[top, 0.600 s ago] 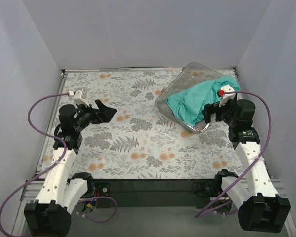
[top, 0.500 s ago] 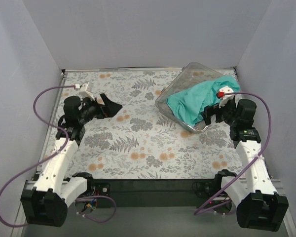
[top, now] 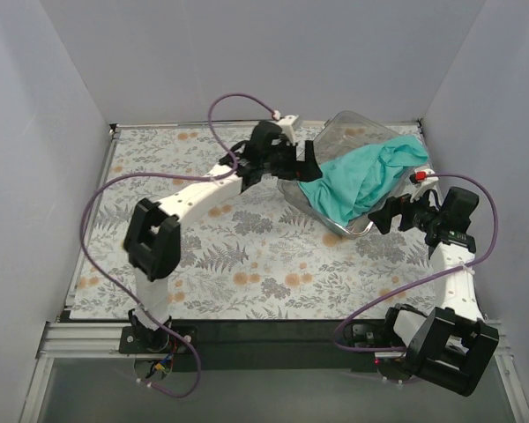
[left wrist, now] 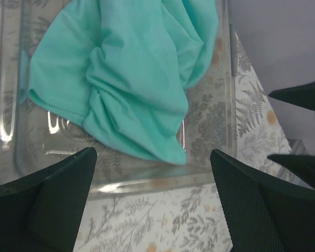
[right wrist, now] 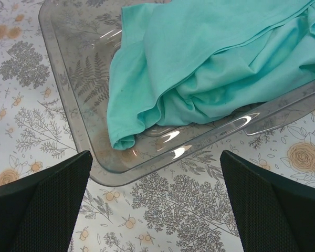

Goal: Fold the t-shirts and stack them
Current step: Grab the tshirt from the pile, then move the tshirt to the center of the board

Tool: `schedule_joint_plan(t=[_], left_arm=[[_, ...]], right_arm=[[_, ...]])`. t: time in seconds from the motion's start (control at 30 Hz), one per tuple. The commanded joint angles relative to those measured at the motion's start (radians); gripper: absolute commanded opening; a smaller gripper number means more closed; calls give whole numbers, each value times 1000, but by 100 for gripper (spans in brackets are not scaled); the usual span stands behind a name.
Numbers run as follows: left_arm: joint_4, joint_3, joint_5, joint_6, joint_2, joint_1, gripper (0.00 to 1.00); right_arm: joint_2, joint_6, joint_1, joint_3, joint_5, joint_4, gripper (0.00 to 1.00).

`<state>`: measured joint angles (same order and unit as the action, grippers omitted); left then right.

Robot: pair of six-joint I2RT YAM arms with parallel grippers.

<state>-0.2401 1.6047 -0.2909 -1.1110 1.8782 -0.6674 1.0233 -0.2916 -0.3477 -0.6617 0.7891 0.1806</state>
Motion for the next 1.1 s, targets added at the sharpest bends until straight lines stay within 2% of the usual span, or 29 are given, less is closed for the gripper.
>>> schedule_joint_plan(t=[0.0,0.1,0.13,0.23,0.37,0.4,0.43,0.5,0.53,0.67,0.77,1.0,1.07], left_arm=[[-135,256,105,43,181,-80,82],[-227,446,186,60,380,-130,81],[-247,556,243,60,421,-138,81],[-268,670,323,57,540,-156,81],[-232,731,317,54,640,-161,73],[-229,747,303,51,654,-164,64],[-226,759,296,50,671,-166,42],[-191,770,292,56,659,-172,7],[-171,758,292,71,642,-175,0],[32,629,299,112,433,-181,0],[97,574,311,154,322,-181,0],[156,508,292,224,-34,-181,0],[156,477,243,229,-98,-181,0]], right_arm=[[-20,5,-22,4,56,-12,98],[-20,8,-34,2,56,-12,98],[-19,8,-36,1,56,-12,98],[-19,14,-46,-3,59,-10,98],[-23,16,-51,-3,56,-12,98],[-25,17,-51,-4,56,-12,98],[-23,17,-53,-6,55,-12,98],[-25,17,-54,-6,52,-12,98],[-25,17,-56,-6,52,-12,98],[-35,17,-56,-4,55,-12,98],[-38,17,-57,-4,58,-12,98],[-49,20,-57,-4,59,-15,98],[-51,20,-57,-4,61,-13,98]])
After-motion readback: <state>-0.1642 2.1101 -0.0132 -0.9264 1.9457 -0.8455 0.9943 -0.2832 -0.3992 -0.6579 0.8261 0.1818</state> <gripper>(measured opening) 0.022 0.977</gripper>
